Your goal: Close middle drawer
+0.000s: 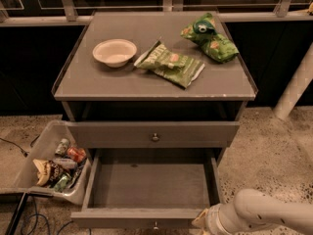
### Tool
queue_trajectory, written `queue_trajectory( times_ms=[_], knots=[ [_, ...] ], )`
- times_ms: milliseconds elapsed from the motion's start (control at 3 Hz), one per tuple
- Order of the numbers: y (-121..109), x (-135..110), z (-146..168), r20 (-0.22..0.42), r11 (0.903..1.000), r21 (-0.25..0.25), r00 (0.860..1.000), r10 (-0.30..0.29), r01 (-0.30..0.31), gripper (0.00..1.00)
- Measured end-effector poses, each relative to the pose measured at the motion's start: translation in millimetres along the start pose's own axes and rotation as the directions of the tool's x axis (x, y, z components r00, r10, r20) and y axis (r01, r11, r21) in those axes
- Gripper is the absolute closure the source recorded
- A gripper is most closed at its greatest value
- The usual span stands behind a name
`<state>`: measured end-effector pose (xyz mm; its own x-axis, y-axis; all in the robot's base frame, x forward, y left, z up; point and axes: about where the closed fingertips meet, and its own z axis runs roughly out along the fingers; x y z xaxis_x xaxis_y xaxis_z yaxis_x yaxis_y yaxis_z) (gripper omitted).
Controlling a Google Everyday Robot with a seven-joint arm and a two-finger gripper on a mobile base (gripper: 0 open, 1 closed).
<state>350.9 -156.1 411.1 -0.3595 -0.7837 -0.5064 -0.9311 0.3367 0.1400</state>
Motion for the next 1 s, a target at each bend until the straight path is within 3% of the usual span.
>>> queue_trajectory(
  times_ms=[333,667,1000],
  knots=[
    [0,-2,2,0.013,1.0000,-0.004,1.000,0.002,-0.002,0.00],
    [-14,-17,10,0.071,0.9989,-0.045,0.997,-0.005,0.008,0.19],
    [-60,-41,3,0.136,0.9993,-0.030,0.990,-0.018,0.023,0.42]
  ],
)
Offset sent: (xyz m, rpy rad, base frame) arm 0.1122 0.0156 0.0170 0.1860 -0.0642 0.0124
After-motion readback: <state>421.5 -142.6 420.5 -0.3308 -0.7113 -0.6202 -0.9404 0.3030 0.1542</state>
